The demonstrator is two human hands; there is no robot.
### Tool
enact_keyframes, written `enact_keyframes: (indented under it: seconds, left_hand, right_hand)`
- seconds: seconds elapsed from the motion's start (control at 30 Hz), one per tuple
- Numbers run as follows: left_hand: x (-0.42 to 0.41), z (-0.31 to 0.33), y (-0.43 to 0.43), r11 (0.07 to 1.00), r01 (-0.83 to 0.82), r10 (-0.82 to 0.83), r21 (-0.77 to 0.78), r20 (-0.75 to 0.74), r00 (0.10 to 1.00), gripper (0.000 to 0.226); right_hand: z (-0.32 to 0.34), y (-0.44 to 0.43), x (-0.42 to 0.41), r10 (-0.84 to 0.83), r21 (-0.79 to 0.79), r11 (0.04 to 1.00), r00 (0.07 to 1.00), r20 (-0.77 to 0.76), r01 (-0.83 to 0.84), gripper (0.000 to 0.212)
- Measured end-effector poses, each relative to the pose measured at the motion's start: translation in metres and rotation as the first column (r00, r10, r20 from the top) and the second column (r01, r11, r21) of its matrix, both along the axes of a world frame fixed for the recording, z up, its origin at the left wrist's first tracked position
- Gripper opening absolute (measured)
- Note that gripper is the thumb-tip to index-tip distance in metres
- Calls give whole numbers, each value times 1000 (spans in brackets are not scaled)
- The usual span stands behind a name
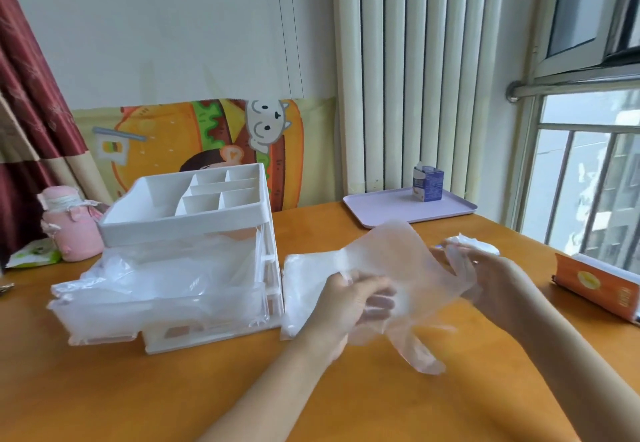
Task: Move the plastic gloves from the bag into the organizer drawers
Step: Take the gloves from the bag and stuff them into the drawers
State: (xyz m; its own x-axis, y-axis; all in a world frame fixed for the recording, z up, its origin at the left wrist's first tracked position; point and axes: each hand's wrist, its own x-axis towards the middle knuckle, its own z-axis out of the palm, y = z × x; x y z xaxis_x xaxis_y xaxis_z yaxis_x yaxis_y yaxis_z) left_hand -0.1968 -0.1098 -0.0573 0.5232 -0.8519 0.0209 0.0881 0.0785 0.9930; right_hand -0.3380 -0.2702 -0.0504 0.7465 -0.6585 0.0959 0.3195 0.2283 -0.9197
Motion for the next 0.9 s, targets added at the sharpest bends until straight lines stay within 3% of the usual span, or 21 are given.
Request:
enact_keyframes:
  seconds: [0.03,0.1,0.17,0.23,0.37,0.5,0.53,0.6,0.73,0.83,0.9]
  left_hand:
    - [-2,7,7,999,4,-9,38,116,993,8]
    - [-6,21,21,995,0,-35,103,343,939,8]
    - [-8,38,37,989,-8,-67,148,497,865,9]
    - [-9,54,53,979,17,-126,203,537,834,9]
    - [-4,83,88,972,30,-178,235,640,747,10]
    - [2,100,117,982,-8,-122,187,672,731,9]
    - [6,102,124,985,-29,-94,172,662,744,10]
    - [16,106,139,986,-68,-42,152,622,782,12]
    - [43,113,173,989,-127,69,80,512,856,14]
    - [65,114,193,982,-186,189,-35,271,944,14]
    - [78,115,202,972,-207,212,-113,31,977,15]
  right_hand:
    - [9,1,-1,-55,-40,998,998,-30,54,29]
    - [29,6,-7,-42,-272,962,996,-73,20,66]
    - [52,18,-11,16,-555,822,979,-204,-129,87]
    - [78,34,-7,44,-696,666,946,-321,-268,81]
    - [115,80,16,53,-765,441,864,-500,-470,68]
    - [134,119,43,-128,-872,190,870,-477,-450,17]
    - [139,127,46,-135,-887,155,880,-455,-435,13]
    - [148,140,54,-78,-899,154,902,-424,-410,21]
    - [160,159,78,94,-867,423,965,-247,-263,21]
    - [170,168,99,31,-880,468,996,-79,-85,18]
    - [173,173,113,1,-832,555,1000,-14,-12,17]
